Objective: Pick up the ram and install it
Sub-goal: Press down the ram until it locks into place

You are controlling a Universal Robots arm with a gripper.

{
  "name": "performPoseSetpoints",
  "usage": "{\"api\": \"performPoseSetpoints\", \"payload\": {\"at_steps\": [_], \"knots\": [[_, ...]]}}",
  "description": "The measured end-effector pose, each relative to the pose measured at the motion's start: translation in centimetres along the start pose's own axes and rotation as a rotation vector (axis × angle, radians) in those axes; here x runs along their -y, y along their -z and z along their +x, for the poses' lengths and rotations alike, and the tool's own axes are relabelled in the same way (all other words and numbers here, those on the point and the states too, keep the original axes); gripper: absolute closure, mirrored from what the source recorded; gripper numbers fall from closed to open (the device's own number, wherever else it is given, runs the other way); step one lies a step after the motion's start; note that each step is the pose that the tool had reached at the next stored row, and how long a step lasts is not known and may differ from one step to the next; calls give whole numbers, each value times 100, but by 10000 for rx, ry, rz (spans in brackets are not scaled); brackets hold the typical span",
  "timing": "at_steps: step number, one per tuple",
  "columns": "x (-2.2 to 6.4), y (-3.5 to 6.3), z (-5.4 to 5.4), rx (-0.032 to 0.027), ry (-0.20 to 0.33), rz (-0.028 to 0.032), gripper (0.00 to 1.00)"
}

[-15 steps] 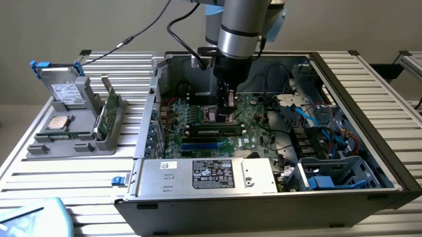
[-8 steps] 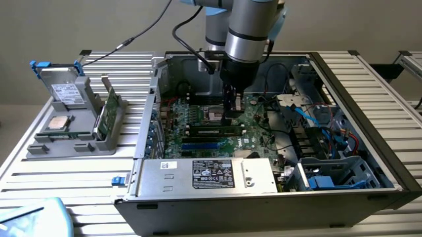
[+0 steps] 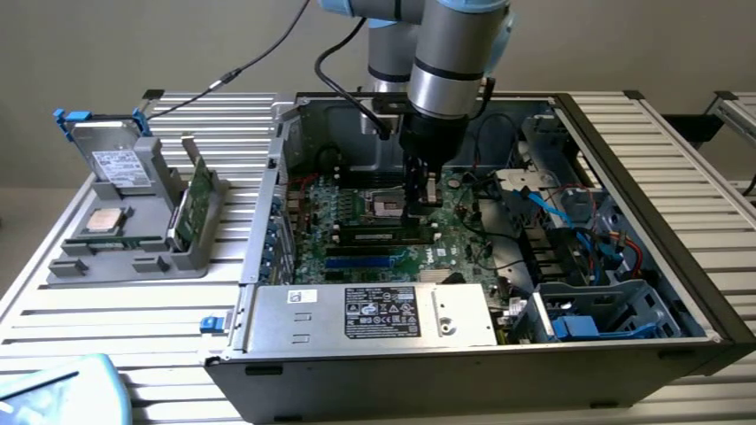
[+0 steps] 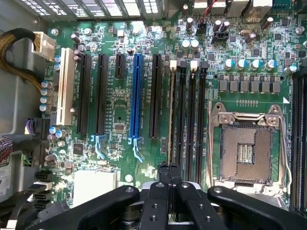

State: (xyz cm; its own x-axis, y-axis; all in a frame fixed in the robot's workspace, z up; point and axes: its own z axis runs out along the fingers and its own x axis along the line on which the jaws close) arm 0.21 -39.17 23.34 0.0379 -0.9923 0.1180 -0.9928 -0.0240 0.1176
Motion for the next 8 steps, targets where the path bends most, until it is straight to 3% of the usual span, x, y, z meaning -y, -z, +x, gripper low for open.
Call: {"api": "performPoseSetpoints", "payload": {"at_steps": [8], "knots": [[6, -48, -5, 1, 2, 1, 89]]}}
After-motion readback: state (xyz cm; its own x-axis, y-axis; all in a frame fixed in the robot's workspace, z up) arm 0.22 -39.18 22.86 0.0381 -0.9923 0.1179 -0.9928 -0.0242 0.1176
